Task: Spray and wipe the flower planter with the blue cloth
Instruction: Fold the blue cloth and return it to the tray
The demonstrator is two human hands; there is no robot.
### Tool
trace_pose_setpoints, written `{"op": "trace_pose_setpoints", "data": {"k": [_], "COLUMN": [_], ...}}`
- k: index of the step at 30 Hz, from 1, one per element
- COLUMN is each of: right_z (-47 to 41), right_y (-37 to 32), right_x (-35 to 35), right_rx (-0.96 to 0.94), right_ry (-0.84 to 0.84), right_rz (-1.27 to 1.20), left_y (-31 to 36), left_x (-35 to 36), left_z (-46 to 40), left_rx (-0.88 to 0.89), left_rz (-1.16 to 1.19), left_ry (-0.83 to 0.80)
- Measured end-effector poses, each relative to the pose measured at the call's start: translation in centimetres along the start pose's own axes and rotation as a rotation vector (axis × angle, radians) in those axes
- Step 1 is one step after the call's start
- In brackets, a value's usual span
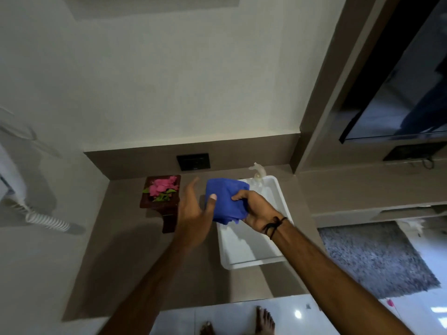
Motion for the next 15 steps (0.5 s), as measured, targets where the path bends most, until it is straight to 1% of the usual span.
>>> {"op": "trace_pose_setpoints", "data": {"k": [2,3,5,8,10,12,15], "right_z": [0.1,-0.1,-0.8,-1.4,-1.6,-1.6,-1.5], "right_y": [-0.4,-0.3,0.1,1.3,2.2,2.8,3.2], "right_x": [-1.8,-2.9,-5.3,-8.6,-10.2,-10.8,-11.0], "right_rx": [-0.012,-0.02,-0.048,-0.069,-0.047,-0.041,-0.073], "right_ry": [-0.028,-0.016,0.093,0.293,0.382,0.435,0.481], "right_rz": [0.026,0.069,0.215,0.536,0.751,0.905,1.057], "left_y": [-0.3,-0.7,-1.6,-2.8,-3.5,-4.1,-4.9], "left_x": [3.0,4.2,6.2,9.0,10.9,12.3,13.9], "left_z": [0.3,0.4,0.8,1.7,2.4,2.8,3.1], "left_rx": [-0.179,-0.264,-0.355,-0.379,-0.369,-0.389,-0.437], "left_rz": [0.133,0.179,0.174,0.103,0.019,-0.085,-0.241], "left_ry": [-0.129,-0.177,-0.221,-0.311,-0.372,-0.387,-0.411]}}
Point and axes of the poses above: each hand's wrist, its own z-axis away from the middle knuckle, its own x-axis out of the palm, y = z × x, the point moved 3 cm from there along -z, towards the middle knuckle, and after that the axes turned 2 degrees about -x, right-handed, at the moved point
